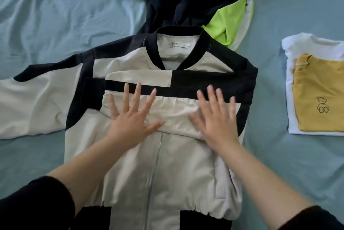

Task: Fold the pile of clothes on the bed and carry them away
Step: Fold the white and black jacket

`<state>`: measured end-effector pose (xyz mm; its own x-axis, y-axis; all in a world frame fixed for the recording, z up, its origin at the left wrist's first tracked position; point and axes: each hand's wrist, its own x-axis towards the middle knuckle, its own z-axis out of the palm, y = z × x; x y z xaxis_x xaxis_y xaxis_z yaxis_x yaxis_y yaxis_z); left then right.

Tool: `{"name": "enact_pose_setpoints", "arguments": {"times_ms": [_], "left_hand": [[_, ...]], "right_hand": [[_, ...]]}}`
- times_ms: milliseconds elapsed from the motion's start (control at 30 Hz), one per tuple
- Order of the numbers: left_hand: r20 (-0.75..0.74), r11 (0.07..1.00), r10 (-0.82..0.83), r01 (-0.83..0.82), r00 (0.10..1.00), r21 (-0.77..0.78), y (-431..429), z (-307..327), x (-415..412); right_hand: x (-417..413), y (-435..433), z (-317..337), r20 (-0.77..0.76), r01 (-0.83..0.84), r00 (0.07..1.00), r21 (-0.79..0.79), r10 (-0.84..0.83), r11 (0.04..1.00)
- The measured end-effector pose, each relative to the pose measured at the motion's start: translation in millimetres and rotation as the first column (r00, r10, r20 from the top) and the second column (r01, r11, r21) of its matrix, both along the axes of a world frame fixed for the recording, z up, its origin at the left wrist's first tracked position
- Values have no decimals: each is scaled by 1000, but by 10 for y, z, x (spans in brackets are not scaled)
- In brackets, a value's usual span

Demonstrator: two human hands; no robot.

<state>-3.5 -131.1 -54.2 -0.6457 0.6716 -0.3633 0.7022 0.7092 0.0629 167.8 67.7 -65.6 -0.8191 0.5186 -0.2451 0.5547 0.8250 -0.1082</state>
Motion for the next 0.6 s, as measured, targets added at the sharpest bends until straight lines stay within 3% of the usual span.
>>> {"name": "enact_pose_setpoints", "arguments": {"times_ms": [67,133,367,500,600], "left_hand": [[67,994,20,-13,998,-108,-247,-43,93],[125,981,53,-28,991,-192,-476,-73,65],[245,971,21,39,969,-237,-476,18,16],[317,996,14,16,948,-91,-517,194,-161],[310,996,26,-52,951,74,-738,411,-363]], "right_hand": [[298,-83,-94,86,-83,993,-12,84,996],[523,-12,-156,77,-37,996,-7,37,999],[442,16,-26,243,-36,969,-50,47,998],[209,-79,268,217,-360,917,84,336,929],[-102,-312,506,163,-412,903,55,399,910]]}}
